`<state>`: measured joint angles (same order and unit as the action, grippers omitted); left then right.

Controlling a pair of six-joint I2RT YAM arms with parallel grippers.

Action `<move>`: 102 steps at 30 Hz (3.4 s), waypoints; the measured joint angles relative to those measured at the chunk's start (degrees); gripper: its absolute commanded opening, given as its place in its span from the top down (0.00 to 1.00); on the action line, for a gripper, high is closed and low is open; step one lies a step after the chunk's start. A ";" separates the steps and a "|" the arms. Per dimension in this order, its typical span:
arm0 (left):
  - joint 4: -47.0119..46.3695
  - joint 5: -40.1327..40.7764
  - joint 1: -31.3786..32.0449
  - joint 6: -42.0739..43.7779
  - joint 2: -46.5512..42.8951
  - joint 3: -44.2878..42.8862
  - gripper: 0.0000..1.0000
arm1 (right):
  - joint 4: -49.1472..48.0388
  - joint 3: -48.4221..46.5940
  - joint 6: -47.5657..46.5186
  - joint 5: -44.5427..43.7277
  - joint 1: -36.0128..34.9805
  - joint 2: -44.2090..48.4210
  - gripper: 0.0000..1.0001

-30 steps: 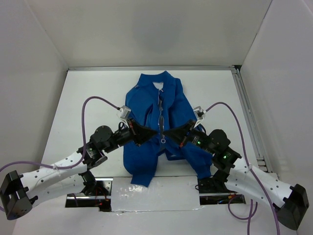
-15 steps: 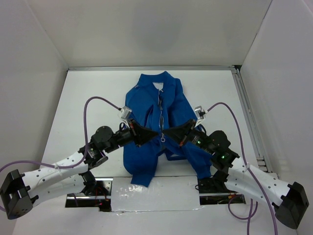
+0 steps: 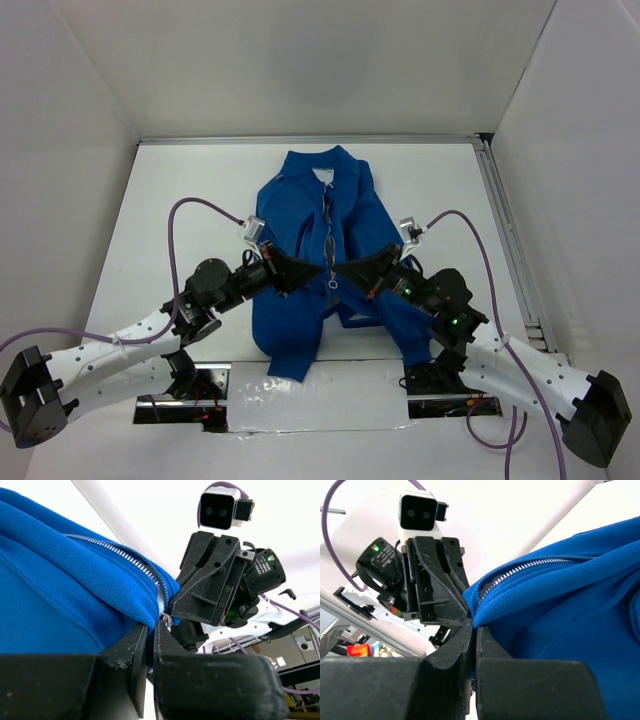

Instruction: Zip up the jacket

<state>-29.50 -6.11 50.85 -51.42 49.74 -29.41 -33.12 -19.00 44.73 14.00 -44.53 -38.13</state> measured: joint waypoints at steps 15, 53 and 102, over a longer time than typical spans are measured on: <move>-2.27 1.42 0.00 -3.04 0.85 0.61 1.00 | -3.45 0.68 0.85 0.37 0.00 -2.82 1.00; -4.04 2.95 -1.09 -4.52 4.20 -0.98 0.91 | -23.12 4.31 11.47 -4.52 1.44 -11.54 1.00; 0.00 -12.48 -1.77 10.99 7.10 -4.04 1.00 | -14.45 2.82 4.02 0.26 5.49 -5.29 1.00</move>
<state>-29.50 -18.59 49.08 -40.42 56.84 -33.45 -47.57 -16.19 48.75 14.26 -39.05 -43.42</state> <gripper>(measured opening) 0.163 0.034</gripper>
